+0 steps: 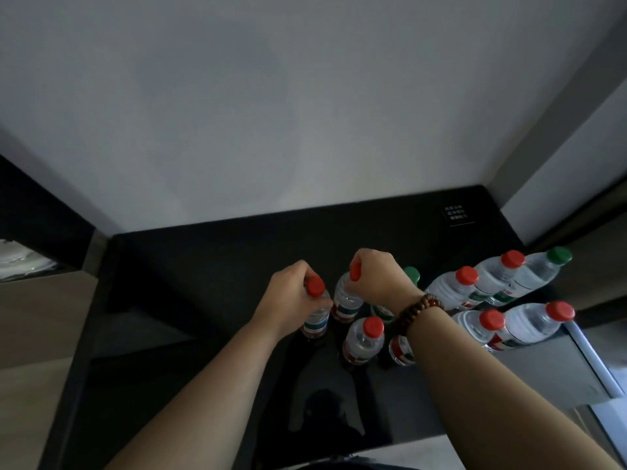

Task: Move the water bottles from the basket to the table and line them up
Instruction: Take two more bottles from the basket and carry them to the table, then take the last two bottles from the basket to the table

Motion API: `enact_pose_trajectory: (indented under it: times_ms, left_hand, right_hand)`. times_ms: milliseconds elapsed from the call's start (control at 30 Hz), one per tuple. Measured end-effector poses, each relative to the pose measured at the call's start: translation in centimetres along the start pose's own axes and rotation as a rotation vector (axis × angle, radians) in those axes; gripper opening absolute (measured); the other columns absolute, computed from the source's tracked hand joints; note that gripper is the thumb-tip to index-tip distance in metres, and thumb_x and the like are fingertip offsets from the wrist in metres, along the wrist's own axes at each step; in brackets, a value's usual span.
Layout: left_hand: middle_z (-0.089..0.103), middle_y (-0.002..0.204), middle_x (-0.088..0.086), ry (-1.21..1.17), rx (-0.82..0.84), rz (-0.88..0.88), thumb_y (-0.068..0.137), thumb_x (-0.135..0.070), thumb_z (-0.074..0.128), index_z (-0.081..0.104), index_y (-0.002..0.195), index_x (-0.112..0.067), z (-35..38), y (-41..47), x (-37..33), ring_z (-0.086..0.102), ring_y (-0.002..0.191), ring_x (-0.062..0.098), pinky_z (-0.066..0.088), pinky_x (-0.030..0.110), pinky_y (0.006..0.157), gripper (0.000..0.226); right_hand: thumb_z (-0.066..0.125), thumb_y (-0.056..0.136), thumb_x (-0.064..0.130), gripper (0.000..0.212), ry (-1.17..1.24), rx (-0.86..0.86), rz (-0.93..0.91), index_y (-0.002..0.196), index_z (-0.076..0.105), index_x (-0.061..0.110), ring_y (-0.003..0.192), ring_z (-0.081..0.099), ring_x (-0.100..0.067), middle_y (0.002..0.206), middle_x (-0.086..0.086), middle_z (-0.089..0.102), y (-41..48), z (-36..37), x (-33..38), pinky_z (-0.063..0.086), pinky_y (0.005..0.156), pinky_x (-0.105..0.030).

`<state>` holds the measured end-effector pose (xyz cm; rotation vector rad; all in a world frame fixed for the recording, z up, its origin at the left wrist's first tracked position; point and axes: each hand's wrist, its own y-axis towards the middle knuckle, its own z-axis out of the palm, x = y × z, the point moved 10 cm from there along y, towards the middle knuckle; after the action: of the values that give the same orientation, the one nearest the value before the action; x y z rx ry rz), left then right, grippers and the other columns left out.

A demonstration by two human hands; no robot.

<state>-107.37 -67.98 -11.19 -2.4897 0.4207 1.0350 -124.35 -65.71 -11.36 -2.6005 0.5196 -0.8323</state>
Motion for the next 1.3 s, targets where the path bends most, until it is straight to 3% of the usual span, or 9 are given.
enact_pose_trajectory:
  times_ms: [100, 367, 467, 600, 800, 933, 1100, 1300]
  left_hand:
    - [0.064, 0.097, -0.009, -0.002, -0.018, -0.009, 0.076, -0.027, 0.088, 0.060, 0.093, -0.031, 0.4, -0.3, 0.5, 0.064, 0.087, 0.003, 0.051, 0.018, 0.068, 0.034]
    - [0.060, 0.102, -0.012, 0.105, 0.010, -0.021, 0.073, -0.032, 0.088, 0.057, 0.103, -0.029, 1.0, -0.9, 0.7, 0.061, 0.091, 0.004, 0.056, 0.024, 0.078, 0.043]
    - [0.058, 0.114, -0.012, 0.100, 0.043, -0.029, 0.072, -0.030, 0.088, 0.056, 0.118, -0.029, 1.3, -1.3, 0.5, 0.060, 0.102, 0.005, 0.053, 0.023, 0.087, 0.056]
    - [0.050, 0.139, -0.009, 0.102, 0.065, -0.076, 0.074, -0.026, 0.087, 0.046, 0.144, -0.029, -0.9, -2.3, 1.0, 0.050, 0.129, 0.009, 0.038, 0.021, 0.100, 0.081]
    - [0.052, 0.141, -0.008, 0.177, -0.036, -0.311, 0.086, -0.024, 0.080, 0.049, 0.143, -0.032, -10.2, -7.6, 6.7, 0.053, 0.128, 0.013, 0.044, 0.029, 0.103, 0.066]
    - [0.054, 0.139, -0.006, 0.140, -0.203, -0.448, 0.090, -0.024, 0.076, 0.051, 0.141, -0.029, -15.9, -14.1, 12.7, 0.056, 0.124, 0.014, 0.048, 0.033, 0.104, 0.057]
    - [0.061, 0.133, 0.000, 0.177, -0.357, -0.577, 0.093, -0.027, 0.071, 0.056, 0.138, -0.021, -22.5, -25.0, 22.0, 0.061, 0.118, 0.018, 0.049, 0.031, 0.098, 0.047]
    - [0.060, 0.140, 0.009, 0.157, -0.516, -0.762, 0.100, -0.032, 0.059, 0.055, 0.141, -0.011, -30.1, -42.3, 34.8, 0.056, 0.131, 0.026, 0.044, 0.032, 0.107, 0.046]
  right_hand:
    - [0.067, 0.093, 0.019, 0.019, -0.054, -0.003, -0.042, 0.110, 0.062, 0.012, 0.090, 0.066, -0.020, 0.105, -0.005, 0.063, -0.3, -0.1, 0.5, 0.060, 0.078, -0.032]
    - [0.062, 0.096, 0.018, 0.032, -0.138, 0.026, -0.075, 0.127, 0.057, 0.017, 0.094, 0.065, -0.018, 0.119, -0.006, 0.060, -0.1, 0.3, 1.3, 0.062, 0.083, -0.037]
    - [0.067, 0.091, 0.013, 0.053, -0.139, 0.061, -0.096, 0.141, 0.051, 0.021, 0.096, 0.064, -0.017, 0.130, -0.006, 0.056, -0.6, 0.4, 2.1, 0.062, 0.081, -0.035]
    - [0.074, 0.087, 0.012, 0.067, -0.172, 0.087, -0.169, 0.147, 0.047, 0.023, 0.099, 0.059, -0.015, 0.138, -0.004, 0.052, -1.5, -0.1, 5.6, 0.054, 0.074, -0.026]
    - [0.078, 0.086, 0.015, 0.085, -0.316, 0.149, -0.338, 0.157, 0.032, 0.024, 0.129, 0.053, -0.024, 0.154, -0.004, 0.039, -4.9, 1.9, 15.3, 0.047, 0.088, -0.029]
    - [0.077, 0.086, 0.022, 0.074, -0.448, 0.219, -0.482, 0.151, 0.041, 0.021, 0.128, 0.052, -0.025, 0.148, -0.004, 0.043, -7.9, 7.5, 22.8, 0.049, 0.101, -0.037]
    - [0.074, 0.090, 0.036, 0.066, -0.557, 0.346, -0.673, 0.147, 0.046, 0.018, 0.119, 0.058, -0.023, 0.141, -0.005, 0.050, -13.9, 18.6, 32.6, 0.053, 0.099, -0.039]
    - [0.062, 0.098, 0.042, 0.053, -0.621, 0.473, -0.834, 0.143, 0.052, 0.015, 0.121, 0.059, -0.026, 0.140, -0.007, 0.055, -23.5, 34.8, 44.6, 0.052, 0.100, -0.041]
